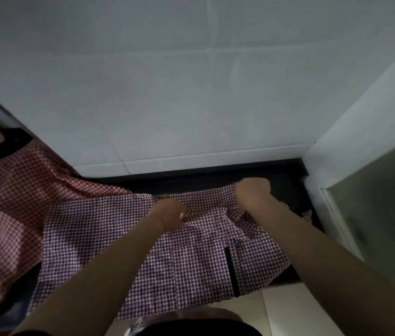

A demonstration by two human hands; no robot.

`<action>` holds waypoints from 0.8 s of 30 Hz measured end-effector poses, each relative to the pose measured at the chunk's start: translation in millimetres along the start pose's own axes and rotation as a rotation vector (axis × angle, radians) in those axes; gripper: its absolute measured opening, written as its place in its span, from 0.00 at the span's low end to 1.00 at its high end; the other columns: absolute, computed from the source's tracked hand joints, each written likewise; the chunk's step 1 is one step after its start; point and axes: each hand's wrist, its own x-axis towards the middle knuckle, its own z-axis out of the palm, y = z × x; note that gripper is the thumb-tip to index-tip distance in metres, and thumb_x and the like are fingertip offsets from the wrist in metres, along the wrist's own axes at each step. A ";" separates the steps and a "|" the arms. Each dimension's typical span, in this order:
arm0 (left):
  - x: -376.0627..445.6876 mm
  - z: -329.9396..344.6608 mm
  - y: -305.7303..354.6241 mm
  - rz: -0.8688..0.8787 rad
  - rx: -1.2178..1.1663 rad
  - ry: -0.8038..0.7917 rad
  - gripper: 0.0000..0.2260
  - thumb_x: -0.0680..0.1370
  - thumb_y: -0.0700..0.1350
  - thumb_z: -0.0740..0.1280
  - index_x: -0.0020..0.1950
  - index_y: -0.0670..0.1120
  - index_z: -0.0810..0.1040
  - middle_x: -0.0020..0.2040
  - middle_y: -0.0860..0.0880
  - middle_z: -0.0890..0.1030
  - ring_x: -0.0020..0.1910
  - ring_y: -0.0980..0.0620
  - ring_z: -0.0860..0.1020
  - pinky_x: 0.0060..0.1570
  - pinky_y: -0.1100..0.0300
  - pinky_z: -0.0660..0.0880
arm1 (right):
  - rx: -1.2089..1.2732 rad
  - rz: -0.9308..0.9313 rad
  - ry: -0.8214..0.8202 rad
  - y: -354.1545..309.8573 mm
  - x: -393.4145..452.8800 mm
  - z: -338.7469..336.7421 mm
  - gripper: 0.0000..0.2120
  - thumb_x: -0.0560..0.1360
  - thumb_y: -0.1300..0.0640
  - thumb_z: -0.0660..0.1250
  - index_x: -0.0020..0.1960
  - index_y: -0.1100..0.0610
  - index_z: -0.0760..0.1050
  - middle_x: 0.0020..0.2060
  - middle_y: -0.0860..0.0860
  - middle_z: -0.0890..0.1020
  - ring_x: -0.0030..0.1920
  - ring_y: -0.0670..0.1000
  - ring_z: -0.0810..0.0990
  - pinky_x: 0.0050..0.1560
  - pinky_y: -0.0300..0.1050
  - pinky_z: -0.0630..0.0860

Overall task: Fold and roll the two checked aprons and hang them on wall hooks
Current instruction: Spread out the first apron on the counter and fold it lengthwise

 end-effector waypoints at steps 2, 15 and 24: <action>-1.5 4.4 4.1 -0.014 -0.007 -0.054 0.10 0.79 0.46 0.64 0.56 0.46 0.81 0.57 0.46 0.81 0.56 0.47 0.78 0.58 0.53 0.77 | -0.019 0.022 0.026 1.1 1.1 1.7 0.20 0.74 0.51 0.69 0.65 0.56 0.76 0.59 0.53 0.78 0.56 0.56 0.79 0.45 0.51 0.76; 10.7 13.1 16.5 -0.087 -0.104 -0.128 0.15 0.79 0.51 0.61 0.63 0.48 0.78 0.63 0.47 0.78 0.61 0.48 0.75 0.63 0.50 0.73 | 0.015 -0.059 0.136 14.9 -2.0 22.9 0.12 0.79 0.54 0.63 0.59 0.57 0.78 0.54 0.52 0.80 0.53 0.54 0.79 0.48 0.48 0.74; 10.6 21.2 19.9 -0.042 -0.229 -0.096 0.17 0.75 0.51 0.68 0.64 0.53 0.75 0.63 0.51 0.78 0.62 0.50 0.75 0.67 0.54 0.69 | 0.118 -0.315 -0.168 -41.9 11.9 36.4 0.17 0.74 0.46 0.69 0.60 0.50 0.78 0.68 0.55 0.70 0.71 0.61 0.61 0.73 0.64 0.49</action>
